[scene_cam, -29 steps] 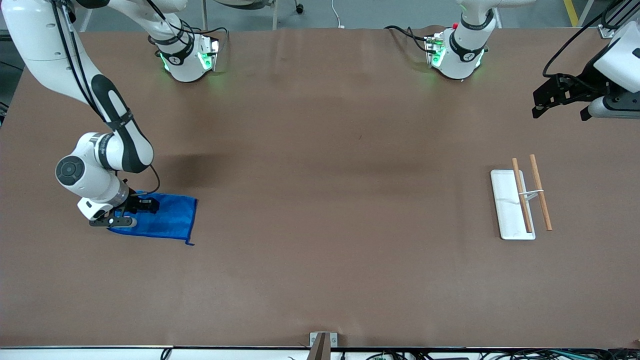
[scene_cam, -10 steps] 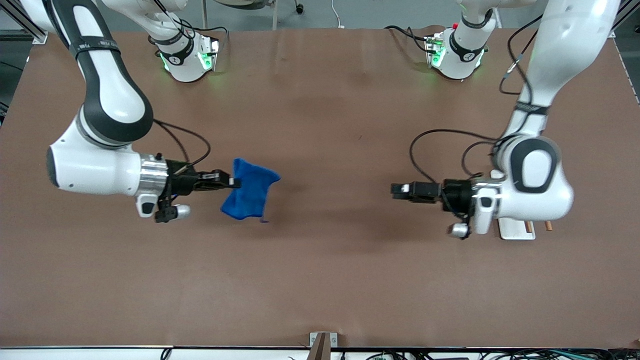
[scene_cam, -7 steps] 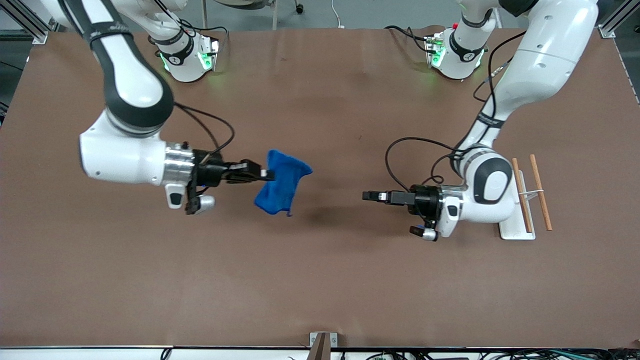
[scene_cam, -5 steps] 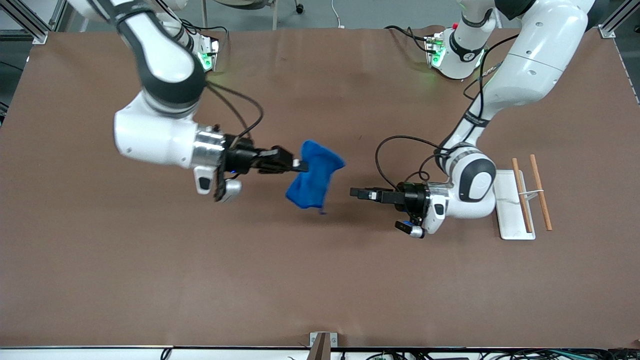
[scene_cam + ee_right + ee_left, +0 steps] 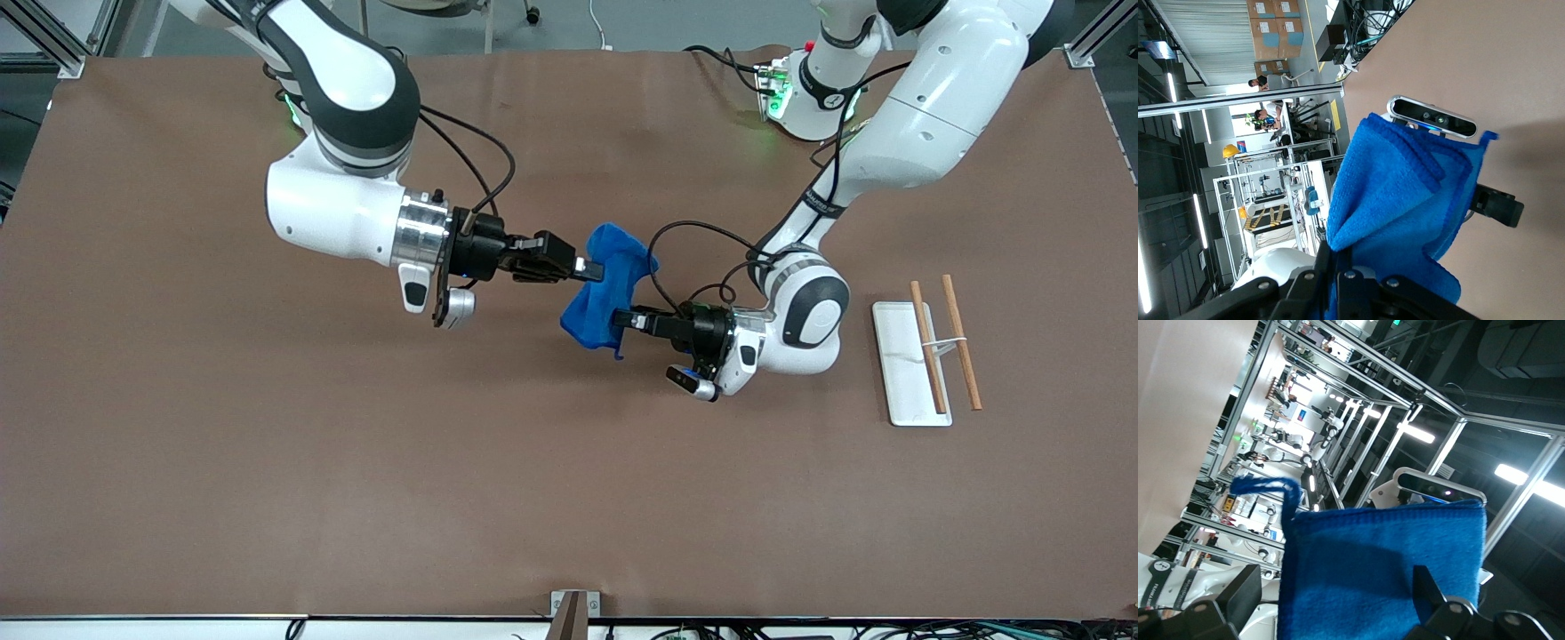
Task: Right arm passes towel to left arm to hang
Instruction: 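Grasp the hanging towel with the left gripper beside the right gripper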
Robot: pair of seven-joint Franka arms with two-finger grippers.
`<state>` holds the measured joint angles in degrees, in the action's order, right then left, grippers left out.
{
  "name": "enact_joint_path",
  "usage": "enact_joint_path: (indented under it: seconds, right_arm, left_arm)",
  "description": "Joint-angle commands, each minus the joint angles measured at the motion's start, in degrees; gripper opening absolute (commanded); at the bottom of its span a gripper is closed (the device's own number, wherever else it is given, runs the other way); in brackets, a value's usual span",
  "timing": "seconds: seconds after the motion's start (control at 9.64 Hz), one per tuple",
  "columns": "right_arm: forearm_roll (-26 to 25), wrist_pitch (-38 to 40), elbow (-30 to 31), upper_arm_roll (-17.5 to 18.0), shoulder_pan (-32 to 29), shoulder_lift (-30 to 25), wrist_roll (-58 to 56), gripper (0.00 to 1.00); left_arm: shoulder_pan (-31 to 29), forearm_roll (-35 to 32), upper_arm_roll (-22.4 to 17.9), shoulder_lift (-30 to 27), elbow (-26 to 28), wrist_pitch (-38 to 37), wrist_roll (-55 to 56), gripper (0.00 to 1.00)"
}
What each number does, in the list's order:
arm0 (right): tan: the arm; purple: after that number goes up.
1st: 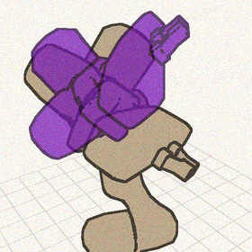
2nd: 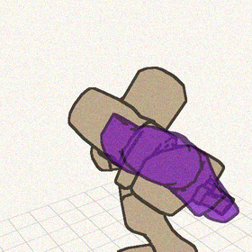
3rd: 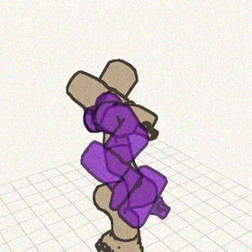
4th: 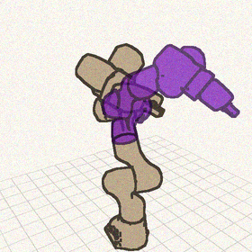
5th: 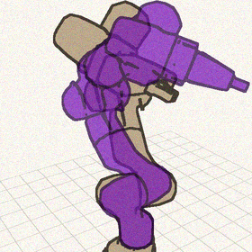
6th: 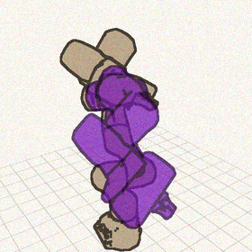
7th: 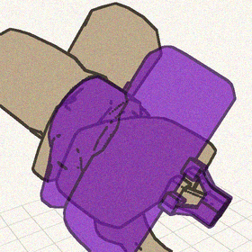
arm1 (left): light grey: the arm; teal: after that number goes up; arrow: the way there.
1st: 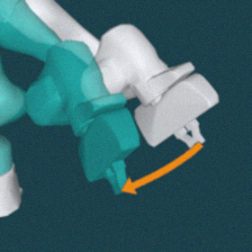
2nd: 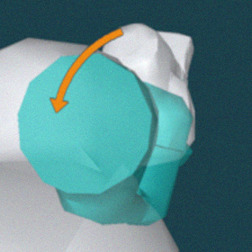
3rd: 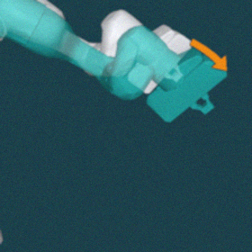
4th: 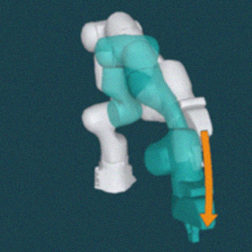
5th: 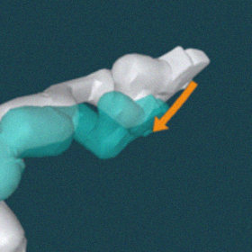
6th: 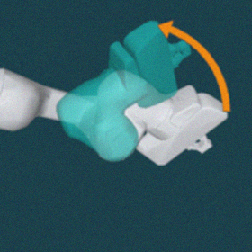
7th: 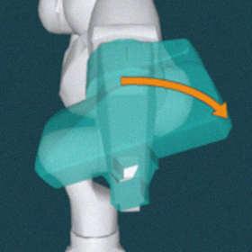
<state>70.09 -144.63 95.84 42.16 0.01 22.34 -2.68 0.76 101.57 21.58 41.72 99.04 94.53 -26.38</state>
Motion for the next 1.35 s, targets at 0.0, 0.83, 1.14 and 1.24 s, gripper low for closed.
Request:
enact_joint_path:
  seconds: [0.0,0.83,1.14,1.24]
  right_arm:
    - [1.8,-0.8,0.1,0.7,-0.3,-0.2,-0.2,0.00]
    - [1.8,-0.8,0.2,0.7,-0.4,0.1,-0.2,0.00]
    - [1.8,-0.8,0.2,0.7,-0.4,0.1,-0.2,0.00]
    - [1.9,-0.7,0.2,0.7,-0.4,0.1,-0.3,0.01]
  left_arm:
    - [-1.5,0.7,0.5,0.8,1.2,-1.0,-0.3,0.93]
    - [-3.9,-0.1,0.5,0.5,0.6,-4.4,3.2,0.36]
    - [-4.8,-0.3,0.2,0.5,-1.0,-4.4,3.4,0.06]
    - [-5.0,-0.7,0.0,0.4,-1.5,-4.3,3.4,0.00]
